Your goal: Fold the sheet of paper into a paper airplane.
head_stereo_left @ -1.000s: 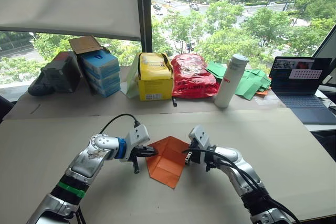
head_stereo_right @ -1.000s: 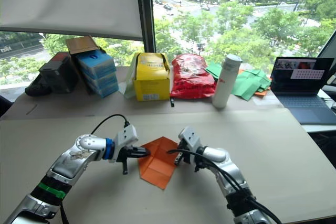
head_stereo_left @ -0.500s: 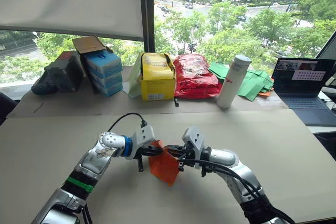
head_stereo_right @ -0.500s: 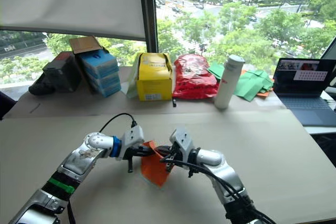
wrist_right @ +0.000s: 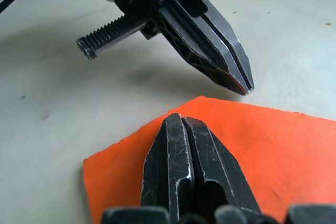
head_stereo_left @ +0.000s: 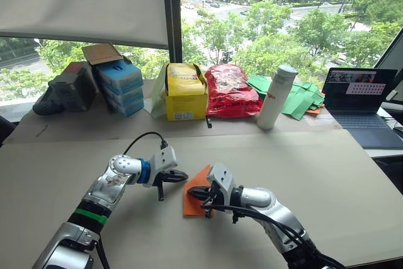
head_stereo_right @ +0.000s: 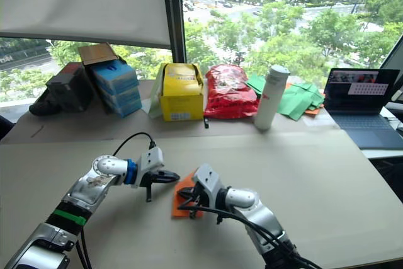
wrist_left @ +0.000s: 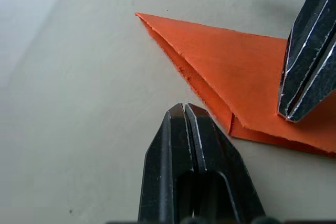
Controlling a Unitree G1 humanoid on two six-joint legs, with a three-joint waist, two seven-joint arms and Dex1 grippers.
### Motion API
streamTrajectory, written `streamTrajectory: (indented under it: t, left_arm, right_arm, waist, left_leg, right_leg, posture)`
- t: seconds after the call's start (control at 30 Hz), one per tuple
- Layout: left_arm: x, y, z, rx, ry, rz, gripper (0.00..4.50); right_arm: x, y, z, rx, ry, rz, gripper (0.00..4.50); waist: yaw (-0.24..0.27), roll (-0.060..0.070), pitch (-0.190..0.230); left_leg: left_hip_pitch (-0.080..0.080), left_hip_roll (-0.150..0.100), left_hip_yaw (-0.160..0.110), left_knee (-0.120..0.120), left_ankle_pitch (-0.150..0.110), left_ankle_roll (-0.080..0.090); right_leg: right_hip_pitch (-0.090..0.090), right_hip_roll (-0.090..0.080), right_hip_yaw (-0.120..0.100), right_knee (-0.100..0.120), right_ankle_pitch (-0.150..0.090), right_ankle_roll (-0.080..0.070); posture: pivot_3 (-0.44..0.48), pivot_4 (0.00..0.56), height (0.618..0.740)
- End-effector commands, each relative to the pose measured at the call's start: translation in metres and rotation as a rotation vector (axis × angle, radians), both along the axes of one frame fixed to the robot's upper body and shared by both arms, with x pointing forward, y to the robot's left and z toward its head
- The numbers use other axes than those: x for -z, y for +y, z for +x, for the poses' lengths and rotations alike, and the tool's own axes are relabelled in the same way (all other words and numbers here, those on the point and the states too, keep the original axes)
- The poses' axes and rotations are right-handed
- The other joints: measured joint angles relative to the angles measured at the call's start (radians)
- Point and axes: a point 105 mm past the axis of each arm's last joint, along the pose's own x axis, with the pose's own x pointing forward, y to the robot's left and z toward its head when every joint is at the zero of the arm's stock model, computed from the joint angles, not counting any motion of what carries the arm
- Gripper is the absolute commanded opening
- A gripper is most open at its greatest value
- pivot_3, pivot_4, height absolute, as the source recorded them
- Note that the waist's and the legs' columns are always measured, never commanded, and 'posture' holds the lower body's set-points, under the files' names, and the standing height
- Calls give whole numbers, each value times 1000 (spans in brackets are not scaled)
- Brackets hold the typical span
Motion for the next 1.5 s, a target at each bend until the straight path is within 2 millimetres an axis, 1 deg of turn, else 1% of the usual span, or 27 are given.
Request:
streamTrajectory:
  t: [0.03,0.07,0.13,0.2,0.27,0.37,0.53,0.6,0.7,0.77,0.83,0.93,0.97,1.0,1.07,1.13,1.17,1.23,1.43,1.5]
  left_arm:
    - [-27,0,4,-10,-83,-52,51]
    - [-30,-2,4,-8,-90,-61,51]
    - [-42,-15,-5,35,-75,-141,51]
    - [-47,-25,-12,60,-39,-198,51]
    - [-35,-30,-15,66,-15,-174,51]
    - [-15,-34,-15,54,3,-131,51]
    - [4,-37,-11,58,6,-64,51]
    - [11,-39,-13,78,23,-42,51]
    - [24,-33,-14,86,21,27,51]
    - [33,-28,-16,88,29,64,51]
    - [38,-26,-19,94,34,77,51]
    - [36,-30,-20,94,37,49,51]
    - [36,-31,-20,94,33,46,51]
    - [35,-32,-19,93,29,46,51]
    - [34,-34,-18,91,23,41,51]
    - [32,-35,-17,93,11,35,51]
    - [30,-35,-16,93,3,35,51]
    - [28,-35,-16,92,-5,33,51]
    - [25,-34,-17,96,-17,36,51]
    - [25,-34,-17,95,-21,37,51]
  right_arm:
    - [-7,0,3,5,-22,4,0]
    - [-7,0,3,6,-22,4,0]
    - [-6,-1,6,13,-21,-2,0]
    - [-6,-2,7,16,-19,-2,0]
    - [-7,-2,7,18,-17,0,0]
    - [-7,-2,7,19,-15,1,0]
    - [-10,-2,3,9,-14,4,0]
    - [-11,-2,3,9,-15,5,0]
    - [-12,-4,2,11,-17,4,0]
    - [-17,-8,2,12,-25,8,0]
    - [-24,-12,4,15,-39,19,0]
    - [-44,-23,18,56,-71,71,0]
    - [-48,-26,24,69,-81,77,0]
    - [-48,-29,29,78,-87,68,0]
    - [-41,-33,38,92,-92,21,0]
    - [-27,-36,48,106,-69,-32,0]
    - [-16,-38,49,103,-61,-77,0]
    - [-3,-41,50,99,-48,-117,0]
    - [11,-47,56,146,-18,-149,0]
    - [15,-49,62,172,-12,-160,0]
  waist:
    - [4,0,0]
    - [5,0,0]
    - [6,0,0]
    - [6,0,0]
    - [5,0,0]
    - [0,0,0]
    - [1,0,0]
    - [1,0,0]
    - [2,0,0]
    - [3,0,0]
    - [3,0,0]
    - [3,0,0]
    - [2,0,0]
    - [2,0,0]
    - [2,0,0]
    - [4,0,0]
    - [4,0,0]
    - [5,0,0]
    - [1,0,-1]
    - [0,0,-1]
  left_leg:
    - [0,0,0,0,0,0]
    - [-1,0,0,0,0,0]
    - [-1,0,0,1,0,0]
    - [-2,0,0,1,1,-2]
    - [-2,0,0,1,1,-2]
    - [-1,0,0,1,1,-3]
    - [-1,0,0,1,0,0]
    - [-1,0,0,1,0,0]
    - [-1,0,0,1,0,0]
    - [-1,-1,0,1,0,0]
    - [0,-1,0,1,0,0]
    - [1,0,0,1,-1,2]
    - [1,0,0,1,-1,2]
    - [1,0,0,1,-1,2]
    - [2,0,0,1,-1,2]
    - [3,0,0,1,-2,3]
    - [2,0,0,1,-2,3]
    - [2,-1,1,1,-1,2]
    - [3,0,2,1,-1,2]
    - [4,0,2,1,-2,3]
  right_leg:
    - [0,0,-1,0,0,0]
    - [0,-1,-1,0,0,0]
    - [0,-1,-1,0,0,1]
    - [0,-1,-1,0,1,1]
    - [1,-1,0,0,1,2]
    - [1,0,0,0,1,2]
    - [0,0,0,0,1,1]
    - [0,0,0,0,1,1]
    - [0,0,0,0,1,1]
    - [1,0,0,0,1,1]
    - [1,-1,0,-1,1,1]
    - [2,0,1,-1,1,1]
    - [2,0,1,0,1,1]
    - [2,-1,1,0,1,1]
    - [2,0,1,0,1,1]
    - [3,0,1,0,1,1]
    - [3,0,1,0,1,1]
    - [3,-1,1,0,1,1]
    - [3,-1,2,0,1,2]
    - [3,-1,2,0,1,1]
  posture:
    - [0,150,740]
    - [0,150,740]
    - [0,150,740]
    - [0,150,740]
    - [0,150,740]
    - [0,150,740]
    - [0,150,740]
    - [0,150,740]
    - [0,150,740]
    - [0,150,740]
    - [0,150,740]
    - [0,150,740]
    - [0,150,740]
    - [0,150,740]
    - [0,150,740]
    - [0,150,740]
    - [0,150,740]
    - [0,150,740]
    - [0,150,740]
    - [0,150,740]
